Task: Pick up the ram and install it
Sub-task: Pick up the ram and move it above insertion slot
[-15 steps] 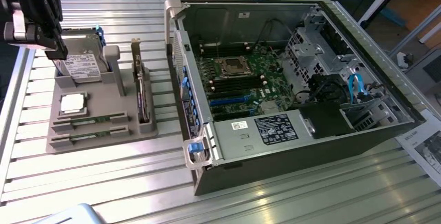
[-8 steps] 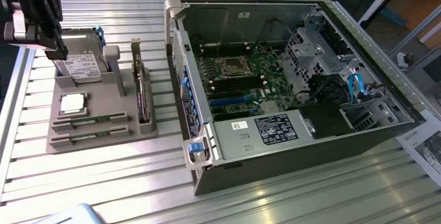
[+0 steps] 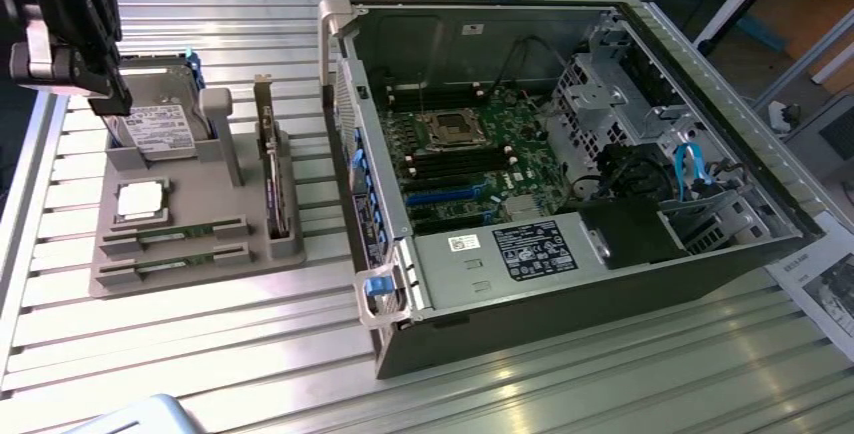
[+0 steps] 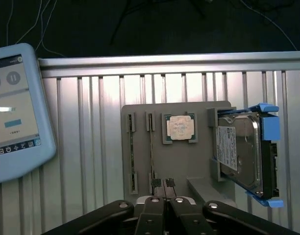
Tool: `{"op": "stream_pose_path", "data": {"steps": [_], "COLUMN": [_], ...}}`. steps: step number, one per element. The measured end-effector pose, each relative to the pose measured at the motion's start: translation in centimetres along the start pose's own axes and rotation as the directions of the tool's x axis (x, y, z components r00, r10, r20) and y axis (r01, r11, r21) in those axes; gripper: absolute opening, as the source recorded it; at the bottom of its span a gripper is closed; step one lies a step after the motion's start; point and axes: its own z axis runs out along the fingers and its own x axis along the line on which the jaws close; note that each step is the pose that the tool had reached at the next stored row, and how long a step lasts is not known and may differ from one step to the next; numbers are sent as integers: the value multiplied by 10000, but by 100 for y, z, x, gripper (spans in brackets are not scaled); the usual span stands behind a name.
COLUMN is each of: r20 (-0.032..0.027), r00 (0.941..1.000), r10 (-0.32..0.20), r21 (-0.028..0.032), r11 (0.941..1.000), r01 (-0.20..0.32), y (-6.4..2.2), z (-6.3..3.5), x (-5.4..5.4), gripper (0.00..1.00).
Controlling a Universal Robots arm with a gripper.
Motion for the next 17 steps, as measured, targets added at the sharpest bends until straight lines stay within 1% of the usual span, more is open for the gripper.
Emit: {"op": "stream_pose_path", "data": {"steps": [4,17], "r20": [-3,-6], "r00": [10000,9999], "r10": [-83,-147], "r21": [15,14], "r11": [10000,9999], "r01": [83,147], "y": [0,0], "z": [0,0], "x": [0,0], "gripper": [10,10]}}
